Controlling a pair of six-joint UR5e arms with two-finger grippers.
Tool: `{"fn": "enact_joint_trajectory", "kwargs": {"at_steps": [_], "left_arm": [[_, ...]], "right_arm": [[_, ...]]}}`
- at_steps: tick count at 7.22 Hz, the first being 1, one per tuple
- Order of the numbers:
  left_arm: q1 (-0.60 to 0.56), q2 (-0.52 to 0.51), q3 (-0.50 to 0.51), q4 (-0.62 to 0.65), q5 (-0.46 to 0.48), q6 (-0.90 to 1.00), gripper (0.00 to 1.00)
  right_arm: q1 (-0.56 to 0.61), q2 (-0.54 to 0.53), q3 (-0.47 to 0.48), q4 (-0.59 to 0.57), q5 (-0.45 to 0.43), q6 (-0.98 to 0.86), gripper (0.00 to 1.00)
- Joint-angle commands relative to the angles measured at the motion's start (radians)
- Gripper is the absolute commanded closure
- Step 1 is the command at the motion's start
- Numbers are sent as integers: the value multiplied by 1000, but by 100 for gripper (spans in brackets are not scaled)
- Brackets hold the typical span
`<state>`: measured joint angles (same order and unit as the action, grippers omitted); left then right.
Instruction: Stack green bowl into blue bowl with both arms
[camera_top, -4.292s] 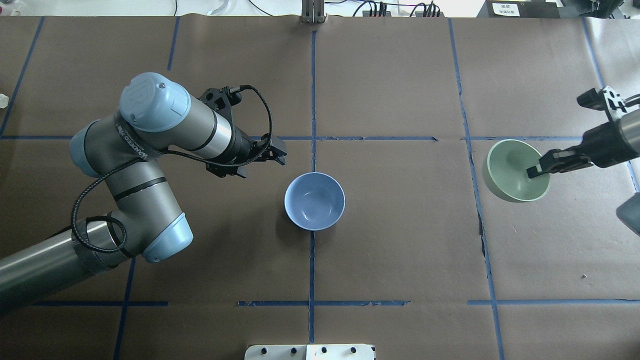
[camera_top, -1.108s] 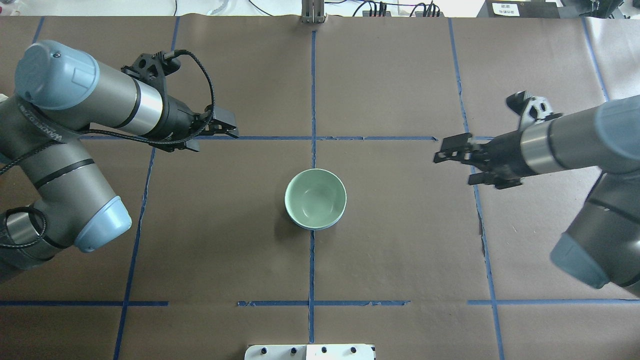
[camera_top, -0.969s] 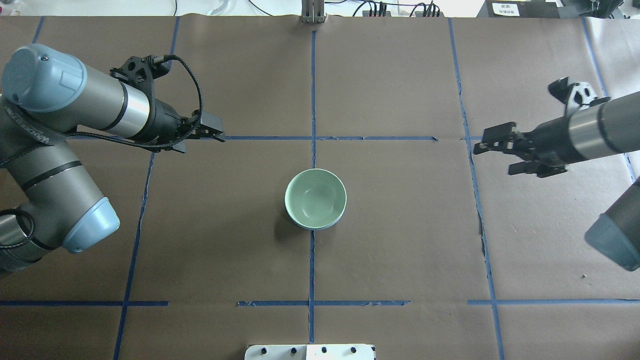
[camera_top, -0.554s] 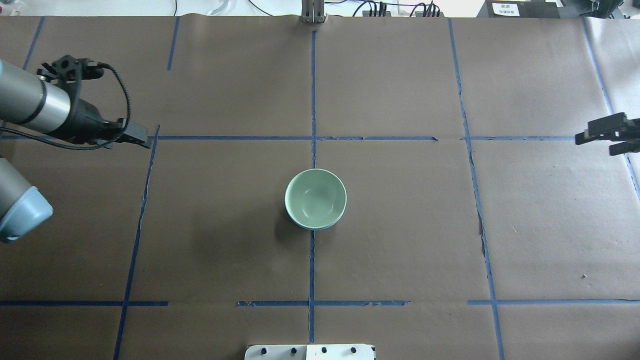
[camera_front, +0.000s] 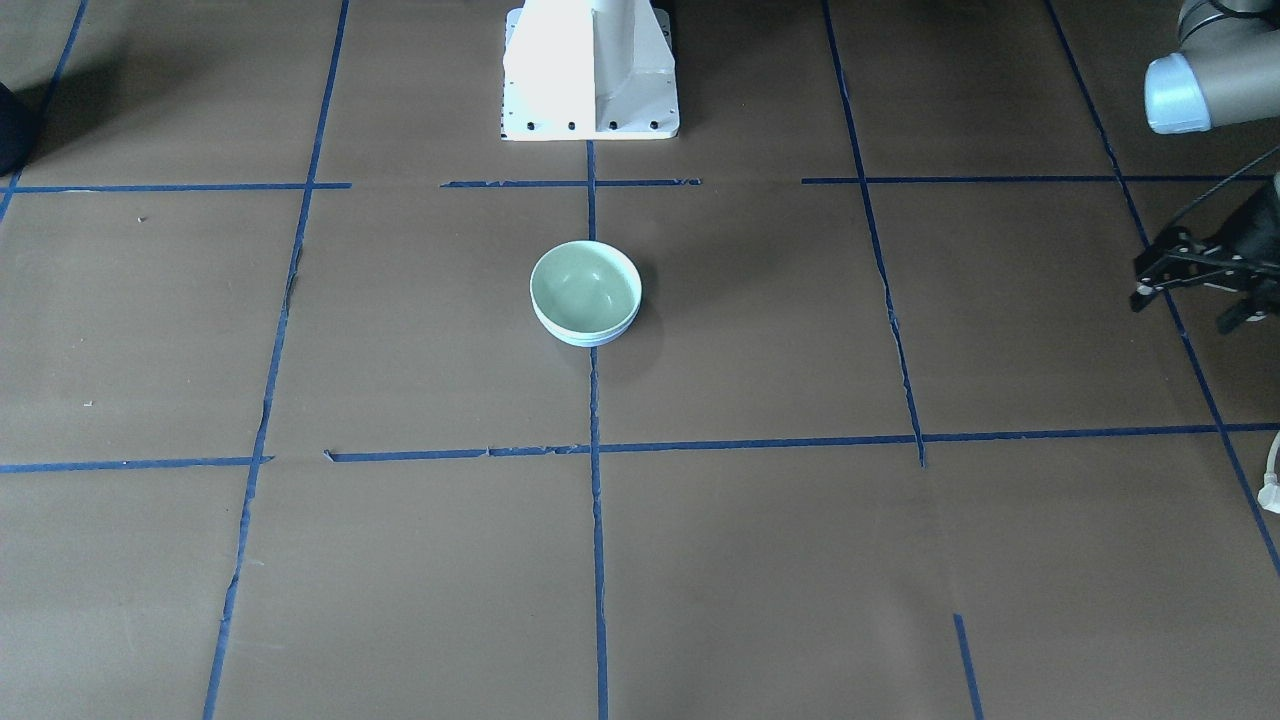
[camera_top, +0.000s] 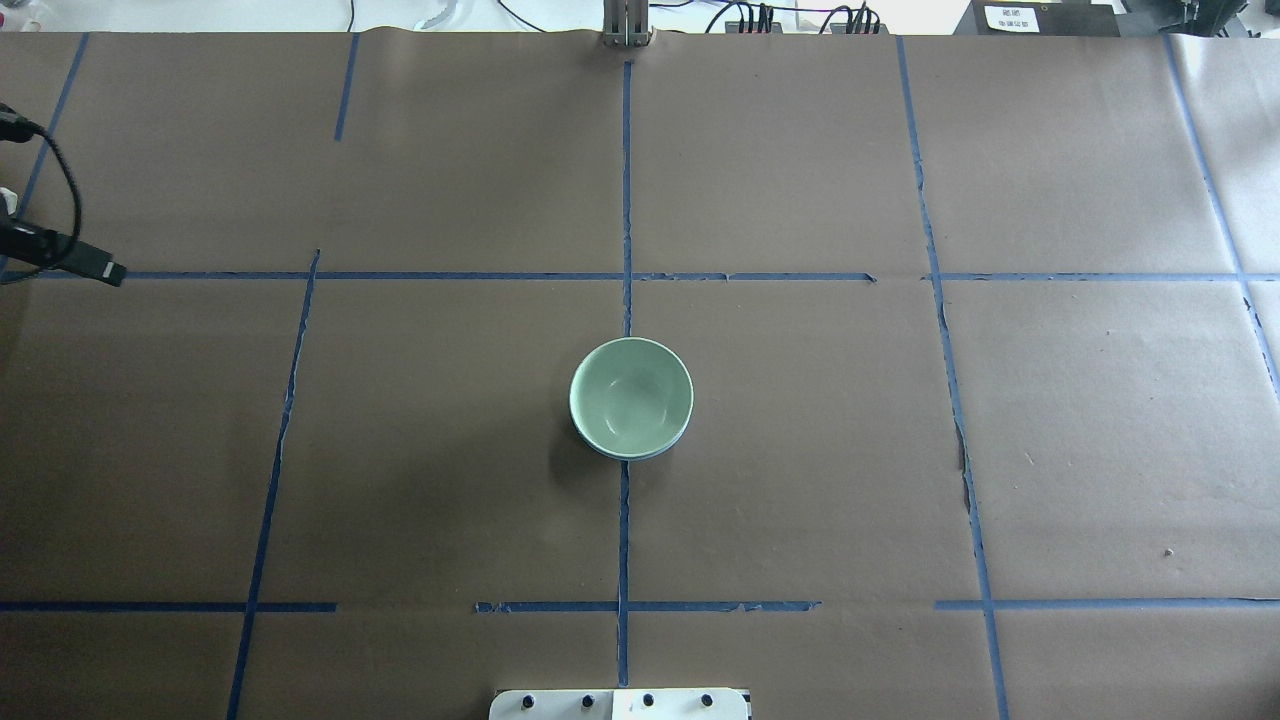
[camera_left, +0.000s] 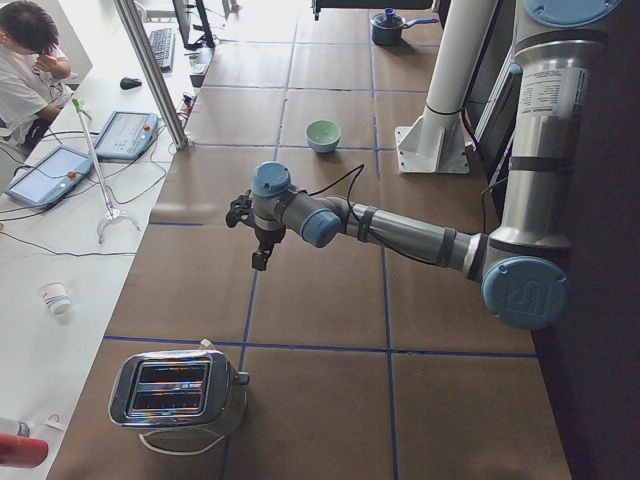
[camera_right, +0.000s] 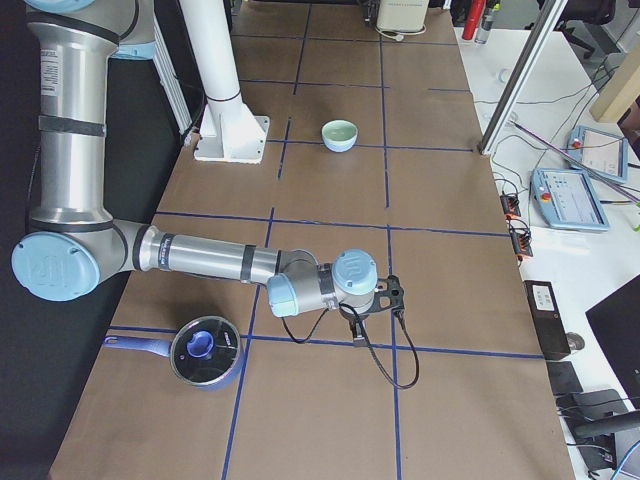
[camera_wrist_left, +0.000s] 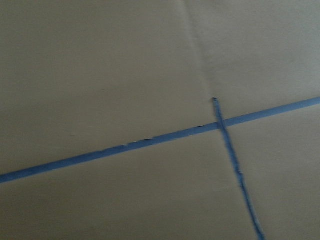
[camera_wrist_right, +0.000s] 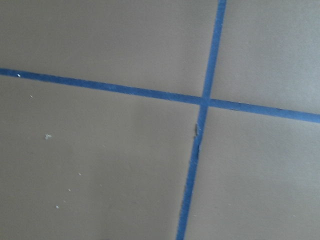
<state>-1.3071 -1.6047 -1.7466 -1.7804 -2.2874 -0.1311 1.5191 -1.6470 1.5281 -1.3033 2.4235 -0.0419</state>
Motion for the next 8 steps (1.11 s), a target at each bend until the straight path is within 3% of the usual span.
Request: {"fn": "enact_joint_trajectory", "kwargs": {"at_steps": [1,2,3,5,8], "left_arm": [[-191,8,13,290,-90,288,0],[-202,20,1,361,-180,289,0],[-205,31,-2,366,-182,282,0],[-216,25,13,365,-65,283,0],[-213,25,22,392,-105,265,0]], "right_arm": [[122,86,22,-341,0,-306,0],[131,110,73,-450,-4,-308,0],[156,121,105,-477,-24,-306,0],[153,95,129,-481,-46,-293,0],[121,81,171,-517,-46,-273,0]]}}
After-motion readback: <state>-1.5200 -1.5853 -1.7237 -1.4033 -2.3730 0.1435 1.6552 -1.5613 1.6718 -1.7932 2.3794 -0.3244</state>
